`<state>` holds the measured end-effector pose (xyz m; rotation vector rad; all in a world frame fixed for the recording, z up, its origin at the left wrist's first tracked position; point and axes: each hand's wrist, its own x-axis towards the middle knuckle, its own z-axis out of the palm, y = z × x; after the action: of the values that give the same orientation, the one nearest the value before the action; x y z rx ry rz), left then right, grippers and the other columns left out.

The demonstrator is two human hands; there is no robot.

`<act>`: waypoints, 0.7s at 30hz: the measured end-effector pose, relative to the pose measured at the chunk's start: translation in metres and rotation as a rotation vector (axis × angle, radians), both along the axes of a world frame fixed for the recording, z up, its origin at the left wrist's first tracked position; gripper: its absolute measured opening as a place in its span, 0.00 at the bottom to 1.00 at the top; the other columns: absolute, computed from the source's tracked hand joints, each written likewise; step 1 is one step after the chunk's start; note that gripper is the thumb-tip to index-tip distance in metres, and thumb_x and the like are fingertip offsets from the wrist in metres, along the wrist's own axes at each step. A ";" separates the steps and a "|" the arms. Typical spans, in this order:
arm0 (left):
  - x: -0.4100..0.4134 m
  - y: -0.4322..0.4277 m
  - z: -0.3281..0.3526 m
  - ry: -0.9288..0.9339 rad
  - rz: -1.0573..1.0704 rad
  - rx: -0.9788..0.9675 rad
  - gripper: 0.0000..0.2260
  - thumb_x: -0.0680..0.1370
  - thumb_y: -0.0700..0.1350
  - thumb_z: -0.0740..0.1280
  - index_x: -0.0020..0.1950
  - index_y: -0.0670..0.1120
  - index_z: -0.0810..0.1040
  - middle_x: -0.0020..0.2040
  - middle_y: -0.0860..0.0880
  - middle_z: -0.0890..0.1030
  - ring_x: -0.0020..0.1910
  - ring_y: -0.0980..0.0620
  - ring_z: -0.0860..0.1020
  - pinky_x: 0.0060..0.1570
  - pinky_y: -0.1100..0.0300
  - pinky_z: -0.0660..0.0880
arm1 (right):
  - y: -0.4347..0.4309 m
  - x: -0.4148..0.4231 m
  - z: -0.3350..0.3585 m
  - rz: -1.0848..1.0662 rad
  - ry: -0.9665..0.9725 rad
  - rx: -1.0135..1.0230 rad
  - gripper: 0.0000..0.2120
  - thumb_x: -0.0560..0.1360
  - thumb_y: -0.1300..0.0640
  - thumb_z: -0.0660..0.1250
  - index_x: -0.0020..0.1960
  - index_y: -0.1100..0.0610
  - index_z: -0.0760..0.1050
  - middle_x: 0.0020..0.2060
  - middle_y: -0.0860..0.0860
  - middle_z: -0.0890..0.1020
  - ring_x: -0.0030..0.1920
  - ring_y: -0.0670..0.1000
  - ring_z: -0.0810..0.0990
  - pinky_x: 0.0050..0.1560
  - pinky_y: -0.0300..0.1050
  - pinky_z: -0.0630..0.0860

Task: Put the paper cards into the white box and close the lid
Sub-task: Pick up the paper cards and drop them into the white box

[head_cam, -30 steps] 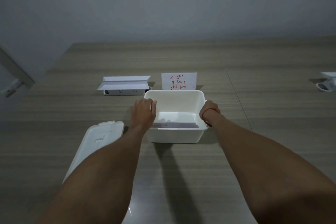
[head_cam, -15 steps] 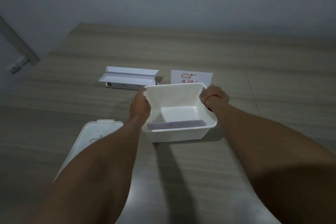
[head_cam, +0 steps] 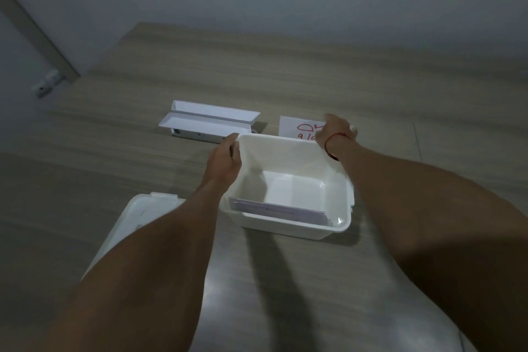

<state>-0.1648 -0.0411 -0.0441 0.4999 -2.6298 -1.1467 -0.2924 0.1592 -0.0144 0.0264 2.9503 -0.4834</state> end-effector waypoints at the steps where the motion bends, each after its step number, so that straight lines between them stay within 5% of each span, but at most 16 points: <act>1: 0.000 0.000 0.001 0.000 0.000 0.000 0.13 0.81 0.41 0.54 0.59 0.44 0.77 0.44 0.49 0.77 0.43 0.49 0.75 0.43 0.61 0.67 | -0.002 -0.003 -0.001 -0.014 -0.017 0.013 0.19 0.76 0.57 0.63 0.66 0.53 0.72 0.67 0.55 0.74 0.70 0.56 0.68 0.71 0.53 0.61; 11: 0.001 0.004 0.003 -0.016 0.039 -0.028 0.15 0.82 0.45 0.53 0.62 0.46 0.76 0.47 0.46 0.81 0.47 0.47 0.79 0.45 0.58 0.72 | -0.015 -0.006 -0.005 0.089 0.064 -0.015 0.15 0.78 0.61 0.58 0.60 0.51 0.76 0.61 0.55 0.80 0.64 0.56 0.76 0.68 0.53 0.62; 14: 0.003 0.008 0.006 -0.078 0.073 -0.024 0.17 0.83 0.46 0.53 0.68 0.42 0.73 0.58 0.42 0.80 0.58 0.44 0.78 0.52 0.58 0.71 | -0.012 -0.001 0.010 0.142 0.163 -0.035 0.15 0.80 0.60 0.54 0.61 0.52 0.75 0.61 0.56 0.79 0.64 0.58 0.75 0.64 0.52 0.64; 18: 0.006 0.010 0.014 -0.217 0.082 -0.035 0.17 0.83 0.44 0.52 0.62 0.36 0.73 0.57 0.36 0.79 0.50 0.43 0.76 0.46 0.56 0.68 | -0.003 0.002 0.049 0.158 0.266 -0.088 0.17 0.78 0.61 0.56 0.63 0.49 0.74 0.63 0.54 0.78 0.66 0.58 0.72 0.64 0.51 0.63; 21: 0.014 0.010 0.020 -0.281 0.075 -0.020 0.16 0.82 0.43 0.53 0.65 0.34 0.69 0.60 0.35 0.77 0.56 0.39 0.76 0.46 0.56 0.67 | 0.004 0.014 0.074 0.142 0.331 -0.149 0.18 0.79 0.60 0.56 0.64 0.48 0.74 0.63 0.53 0.78 0.67 0.57 0.71 0.65 0.51 0.61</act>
<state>-0.1507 -0.0308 -0.0241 0.8018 -2.8238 -1.0958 -0.2787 0.1635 0.0591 -0.3073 3.1913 -0.7503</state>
